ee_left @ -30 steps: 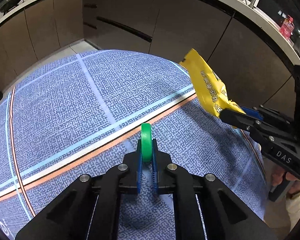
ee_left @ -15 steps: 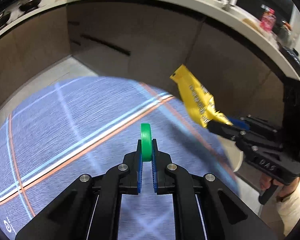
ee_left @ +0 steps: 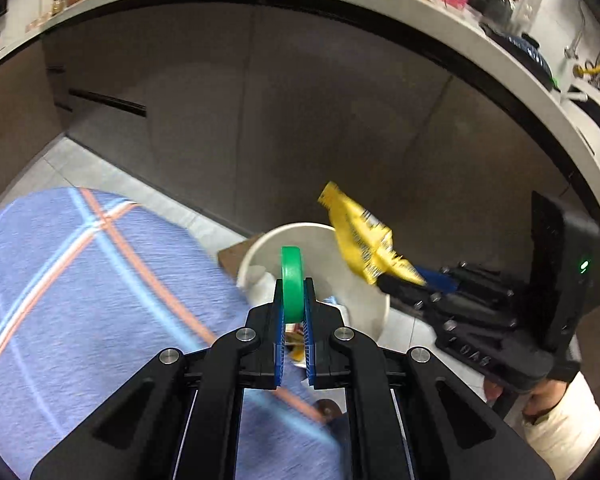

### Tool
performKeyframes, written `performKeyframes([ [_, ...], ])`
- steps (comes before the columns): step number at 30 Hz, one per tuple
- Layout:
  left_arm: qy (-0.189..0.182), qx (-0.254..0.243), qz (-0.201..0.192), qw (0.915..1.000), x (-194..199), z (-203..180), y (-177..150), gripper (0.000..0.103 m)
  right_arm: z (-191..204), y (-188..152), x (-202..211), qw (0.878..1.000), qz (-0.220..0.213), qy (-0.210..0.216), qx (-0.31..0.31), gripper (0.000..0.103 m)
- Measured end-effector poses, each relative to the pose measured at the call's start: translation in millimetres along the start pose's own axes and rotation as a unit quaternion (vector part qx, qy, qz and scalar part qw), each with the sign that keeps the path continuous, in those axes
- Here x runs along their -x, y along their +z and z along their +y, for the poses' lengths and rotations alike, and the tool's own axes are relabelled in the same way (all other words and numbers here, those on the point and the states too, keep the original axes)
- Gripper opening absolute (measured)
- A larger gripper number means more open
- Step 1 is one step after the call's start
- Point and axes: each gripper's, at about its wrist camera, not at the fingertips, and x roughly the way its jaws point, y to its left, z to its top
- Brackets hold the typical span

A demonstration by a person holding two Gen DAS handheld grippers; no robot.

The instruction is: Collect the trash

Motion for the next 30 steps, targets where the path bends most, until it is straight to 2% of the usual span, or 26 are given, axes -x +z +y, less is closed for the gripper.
performKeyframes([
  [5, 0.011, -0.015, 0.02, 0.9996, -23.3, -22.1, -0.7, 0.008, -17.1, -19.5, -21.0, 1.0, 0.024, -0.004, -0.015, 0.022],
  [6, 0.014, -0.017, 0.022, 0.9995, -27.4, -25.4, 1.2, 0.008, -17.5, -20.9, -24.3, 1.0, 0.025, -0.007, -0.014, 0.025],
  [7, 0.02, -0.019, 0.022, 0.9994, -30.0, -26.8, 1.7, 0.008, -18.1, -22.1, -26.5, 1.0, 0.025, -0.008, -0.011, 0.035],
  [8, 0.024, -0.023, 0.021, 0.9992, -32.2, -27.9, 2.9, 0.014, -18.0, -21.4, -30.3, 1.0, 0.024, -0.008, -0.01, 0.043],
  [9, 0.029, -0.024, 0.021, 0.9991, -34.0, -29.6, 3.9, 0.038, -18.6, -20.6, -33.3, 1.0, 0.021, -0.006, -0.01, 0.062],
  [10, 0.038, -0.022, 0.016, 0.9989, -34.8, -29.8, 5.0, 0.056, -20.8, -20.3, -34.7, 1.0, 0.019, -0.005, -0.009, 0.072],
  [11, 0.053, -0.016, -0.001, 0.9985, -32.4, -28.9, 5.2, 0.08, -22.5, -20.9, -35.5, 1.0, 0.015, -0.006, -0.005, 0.075],
  [13, 0.062, -0.01, -0.019, 0.9979, -28.9, -27.8, 6.4, 0.086, -24.0, -21.0, -36.2, 1.0, 0.01, -0.008, 0.0, 0.086],
  [14, 0.064, -0.006, -0.019, 0.9977, -28.5, -26.4, 7.0, 0.092, -24.9, -21.8, -35.8, 1.0, 0.008, -0.009, 0.001, 0.089],
  [16, 0.075, 0.001, -0.025, 0.9968, -25.8, -20.1, 7.1, 0.094, -28.3, -23.9, -34.4, 1.0, 0.003, -0.015, 0.0, 0.1],
  [24, 0.105, 0.013, -0.022, 0.9942, -16.4, -14.2, 3.6, 0.095, -35.3, -31.4, -26.2, 1.0, 0.005, -0.023, -0.01, 0.1],
  [30, 0.142, 0.032, -0.057, 0.9877, 36.4, -12.5, -8.2, 0.095, -9.5, -15.7, 5.0, 0.999, -0.025, -0.02, -0.001, 0.1],
])
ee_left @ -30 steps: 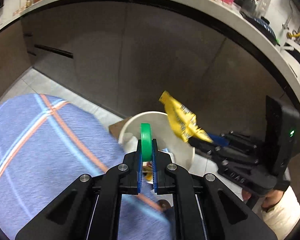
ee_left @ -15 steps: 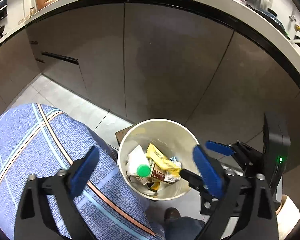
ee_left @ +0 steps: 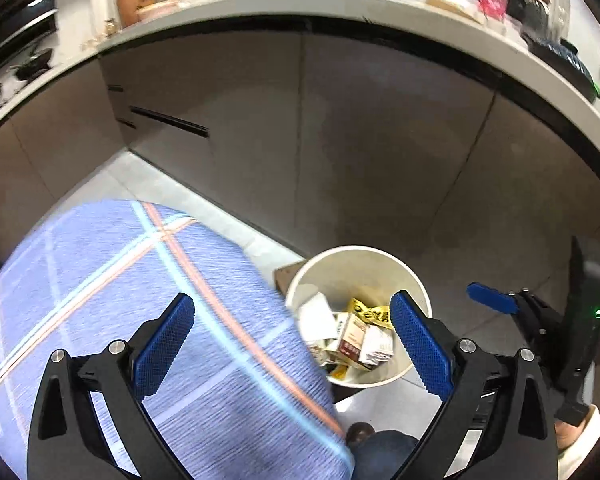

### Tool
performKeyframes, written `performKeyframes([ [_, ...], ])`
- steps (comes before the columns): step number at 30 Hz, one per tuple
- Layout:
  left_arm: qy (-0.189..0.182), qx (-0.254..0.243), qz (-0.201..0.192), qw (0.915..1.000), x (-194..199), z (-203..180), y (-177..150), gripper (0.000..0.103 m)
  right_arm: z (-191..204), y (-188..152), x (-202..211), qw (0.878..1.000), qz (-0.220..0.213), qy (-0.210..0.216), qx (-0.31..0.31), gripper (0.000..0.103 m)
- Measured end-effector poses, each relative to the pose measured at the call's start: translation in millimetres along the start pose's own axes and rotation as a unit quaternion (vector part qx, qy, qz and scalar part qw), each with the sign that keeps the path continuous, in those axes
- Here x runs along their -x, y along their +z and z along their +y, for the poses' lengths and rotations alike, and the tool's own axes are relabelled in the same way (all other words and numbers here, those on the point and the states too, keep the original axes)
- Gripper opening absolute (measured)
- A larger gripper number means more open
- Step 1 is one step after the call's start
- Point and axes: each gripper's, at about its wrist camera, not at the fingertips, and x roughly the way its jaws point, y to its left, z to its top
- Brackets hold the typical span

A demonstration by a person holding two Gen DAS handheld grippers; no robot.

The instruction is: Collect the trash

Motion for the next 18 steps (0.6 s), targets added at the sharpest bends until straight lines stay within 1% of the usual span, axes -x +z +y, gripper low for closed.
performKeyframes([
  [3, 0.025, 0.025, -0.02, 0.9992, 36.8, 15.9, -2.0, 0.095, 24.0, 9.2, 25.6, 1.0, -0.018, -0.005, 0.018, 0.1],
  [8, 0.061, 0.06, -0.044, 0.9953, 91.1, 36.9, -19.0, 0.095, 68.3, 16.6, 66.8, 0.997, -0.042, -0.016, 0.058, 0.1],
  [12, 0.103, 0.09, -0.056, 0.9891, 131.4, 55.0, -40.7, 0.095, 99.1, 18.7, 100.2, 0.995, -0.066, -0.024, 0.076, 0.1],
  [14, 0.117, 0.109, -0.063, 0.9851, 150.3, 65.6, -53.2, 0.095, 115.4, 18.1, 117.9, 0.992, -0.082, -0.024, 0.089, 0.1],
  [18, 0.146, 0.132, -0.078, 0.9774, 191.9, 80.0, -73.1, 0.095, 146.2, 15.1, 152.3, 0.987, -0.12, -0.029, 0.106, 0.1],
])
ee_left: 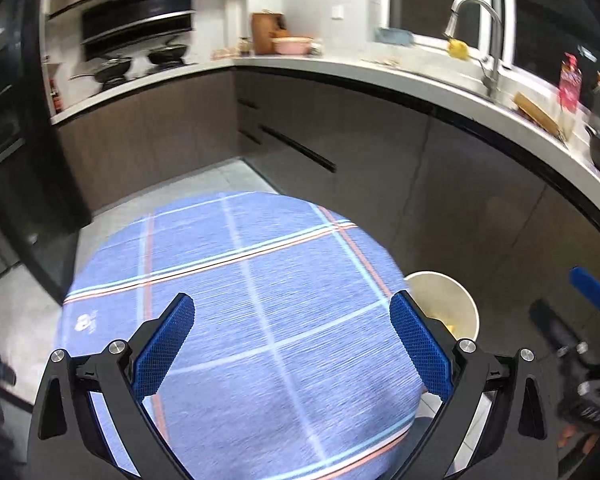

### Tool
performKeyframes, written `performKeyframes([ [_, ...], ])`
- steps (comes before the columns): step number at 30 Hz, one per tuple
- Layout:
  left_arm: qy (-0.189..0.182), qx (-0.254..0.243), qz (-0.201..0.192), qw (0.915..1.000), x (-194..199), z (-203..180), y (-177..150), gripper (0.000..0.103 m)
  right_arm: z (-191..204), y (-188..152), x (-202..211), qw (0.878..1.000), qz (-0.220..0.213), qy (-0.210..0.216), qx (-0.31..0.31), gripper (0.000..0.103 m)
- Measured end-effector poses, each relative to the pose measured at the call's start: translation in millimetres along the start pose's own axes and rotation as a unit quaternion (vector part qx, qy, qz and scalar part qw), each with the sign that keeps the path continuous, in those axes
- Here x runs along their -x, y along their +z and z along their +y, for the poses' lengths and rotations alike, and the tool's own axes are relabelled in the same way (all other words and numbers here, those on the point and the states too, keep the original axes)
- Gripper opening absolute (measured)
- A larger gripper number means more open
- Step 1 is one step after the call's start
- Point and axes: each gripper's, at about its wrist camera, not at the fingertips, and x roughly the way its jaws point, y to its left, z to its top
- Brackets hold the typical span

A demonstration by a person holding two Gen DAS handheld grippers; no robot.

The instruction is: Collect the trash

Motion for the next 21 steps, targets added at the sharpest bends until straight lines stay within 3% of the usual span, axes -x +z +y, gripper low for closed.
performKeyframes([
  [4, 0.023, 0.022, -0.01, 0.9994, 33.0, 25.4, -13.6, 0.095, 20.6, 7.0, 32.4, 1.0, -0.028, -0.003, 0.001, 0.1],
  [10, 0.027, 0.032, -0.015, 0.999, 65.2, 46.5, -31.3, 0.095, 36.9, 2.5, 64.0, 0.999, -0.04, -0.003, -0.009, 0.1],
  [21, 0.02, 0.033, -0.034, 0.9987, 95.7, 54.5, -42.9, 0.095, 54.4, -5.4, 82.6, 0.999, -0.044, 0.006, 0.0, 0.1],
])
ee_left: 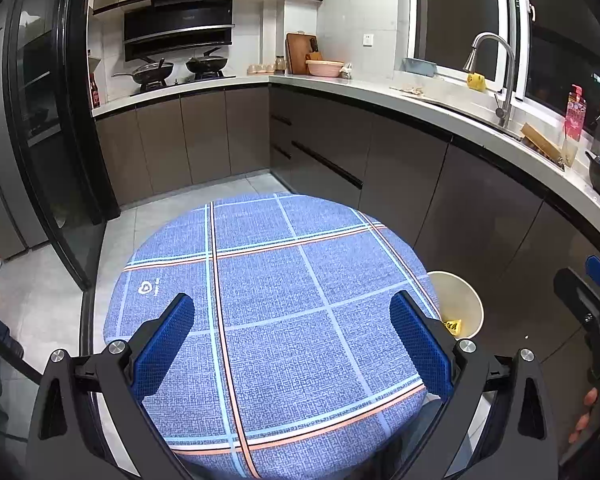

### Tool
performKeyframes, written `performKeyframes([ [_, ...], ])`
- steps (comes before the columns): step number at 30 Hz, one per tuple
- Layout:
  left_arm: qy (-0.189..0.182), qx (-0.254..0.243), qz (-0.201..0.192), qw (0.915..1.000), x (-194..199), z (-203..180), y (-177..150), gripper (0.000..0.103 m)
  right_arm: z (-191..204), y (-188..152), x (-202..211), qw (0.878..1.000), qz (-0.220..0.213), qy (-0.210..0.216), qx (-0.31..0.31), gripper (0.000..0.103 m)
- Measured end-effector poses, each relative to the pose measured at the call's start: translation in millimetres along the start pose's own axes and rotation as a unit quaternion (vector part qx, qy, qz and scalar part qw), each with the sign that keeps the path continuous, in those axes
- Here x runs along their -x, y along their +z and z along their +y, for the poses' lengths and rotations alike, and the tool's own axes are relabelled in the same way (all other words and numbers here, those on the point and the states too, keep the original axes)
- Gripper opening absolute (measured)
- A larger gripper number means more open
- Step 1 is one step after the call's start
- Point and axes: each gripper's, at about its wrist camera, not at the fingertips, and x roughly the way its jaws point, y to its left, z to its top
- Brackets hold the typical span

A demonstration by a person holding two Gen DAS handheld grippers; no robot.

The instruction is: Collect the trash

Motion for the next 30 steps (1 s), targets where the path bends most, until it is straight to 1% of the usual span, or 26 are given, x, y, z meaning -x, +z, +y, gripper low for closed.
performKeyframes([
  [6, 0.004, 0.001, -0.004, 1.0, 2.6, -0.1, 1.0, 0.095, 3.0, -0.8, -3.5, 1.0, 0.005, 0.005, 0.003, 0.1],
  [17, 0.006, 0.003, 0.007, 1.0, -5.5, -2.1, 1.9, 0.095, 1.3, -1.7, -16.2, 1.0, 0.015, 0.01, 0.0, 0.1],
  [30, 0.006, 0.006, 0.011, 0.9999, -9.8, -2.4, 0.5, 0.095, 1.7, -3.4, -19.2, 1.0, 0.018, 0.013, 0.001, 0.1],
])
